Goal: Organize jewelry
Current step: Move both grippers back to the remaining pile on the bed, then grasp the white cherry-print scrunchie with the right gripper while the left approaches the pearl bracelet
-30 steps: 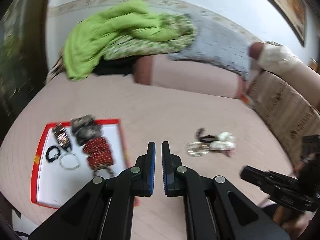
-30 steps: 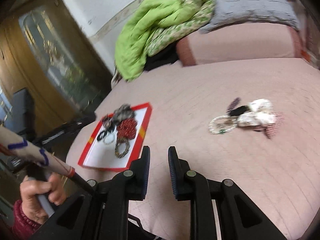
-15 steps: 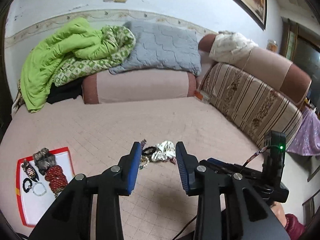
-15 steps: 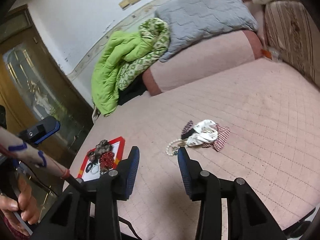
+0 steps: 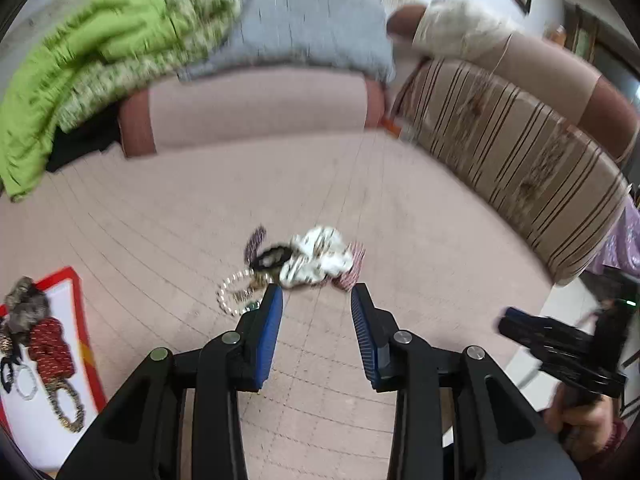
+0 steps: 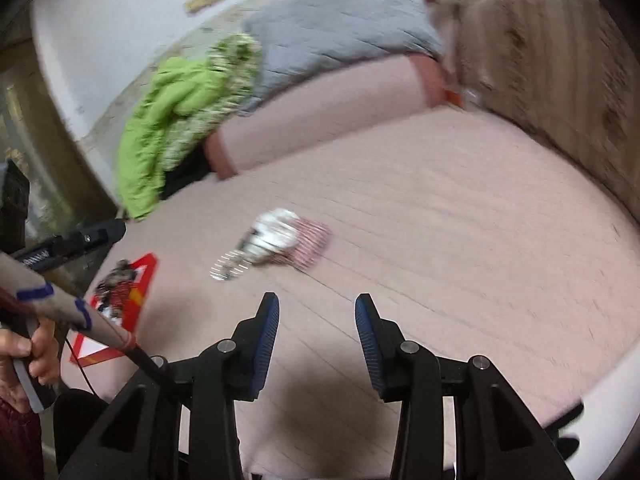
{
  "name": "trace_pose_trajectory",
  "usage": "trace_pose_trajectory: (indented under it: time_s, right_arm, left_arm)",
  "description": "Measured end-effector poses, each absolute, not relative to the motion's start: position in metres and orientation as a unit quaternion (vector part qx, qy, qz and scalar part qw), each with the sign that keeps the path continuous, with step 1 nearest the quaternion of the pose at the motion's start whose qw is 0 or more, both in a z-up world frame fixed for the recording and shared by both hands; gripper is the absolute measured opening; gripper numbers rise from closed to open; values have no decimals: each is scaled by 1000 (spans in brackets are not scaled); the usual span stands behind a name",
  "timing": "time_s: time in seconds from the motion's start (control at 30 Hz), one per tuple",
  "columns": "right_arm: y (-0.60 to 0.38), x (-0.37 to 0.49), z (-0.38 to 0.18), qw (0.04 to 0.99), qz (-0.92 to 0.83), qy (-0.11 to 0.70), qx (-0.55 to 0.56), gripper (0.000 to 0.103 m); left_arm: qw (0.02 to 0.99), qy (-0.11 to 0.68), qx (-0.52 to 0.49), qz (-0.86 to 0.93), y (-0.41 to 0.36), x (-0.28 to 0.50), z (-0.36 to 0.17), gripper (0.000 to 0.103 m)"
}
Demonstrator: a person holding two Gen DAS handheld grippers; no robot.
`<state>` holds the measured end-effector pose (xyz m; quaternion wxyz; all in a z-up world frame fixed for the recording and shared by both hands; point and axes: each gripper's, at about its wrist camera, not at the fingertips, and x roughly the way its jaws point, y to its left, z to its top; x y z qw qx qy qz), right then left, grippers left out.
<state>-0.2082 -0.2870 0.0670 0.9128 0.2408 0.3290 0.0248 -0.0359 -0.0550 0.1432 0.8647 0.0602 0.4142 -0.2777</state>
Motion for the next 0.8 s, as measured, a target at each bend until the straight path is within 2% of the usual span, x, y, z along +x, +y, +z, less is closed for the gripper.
trace_pose_trajectory:
  time_s: [0.13, 0.27, 0.37, 0.57, 0.6, 0.67, 0.7, 0.8]
  right_arm:
    - [-299, -221, 54, 905, 1, 350, 240, 43]
    - [-306, -232, 55, 903, -1, 338, 266, 43]
    - [-304, -240, 57, 911, -1, 340, 236, 43]
    - [-313, -248, 46, 902, -7, 345, 258, 43]
    - [-313, -248, 46, 902, -10, 345, 260, 43]
    - [-313, -248, 45, 903, -12, 342, 262, 43]
    - [-311, -249, 45, 904, -14, 341, 259, 43]
    - [-303, -243, 41, 901, -14, 354, 252, 43]
  left_arm:
    - [847, 445, 79, -281, -82, -2, 104, 34]
    - [822, 493, 93, -270, -107, 37, 52, 34]
    - [805, 533, 91, -245, -117, 72, 5, 34]
    - [831, 490, 92, -246, -120, 75, -2, 34]
    - [839, 478, 98, -242, -120, 70, -2, 31]
    - [846, 460, 132, -237, -127, 58, 2, 19]
    - [846, 457, 136, -238, -128, 56, 4, 4]
    - [839, 466, 110, -257, -119, 57, 10, 1]
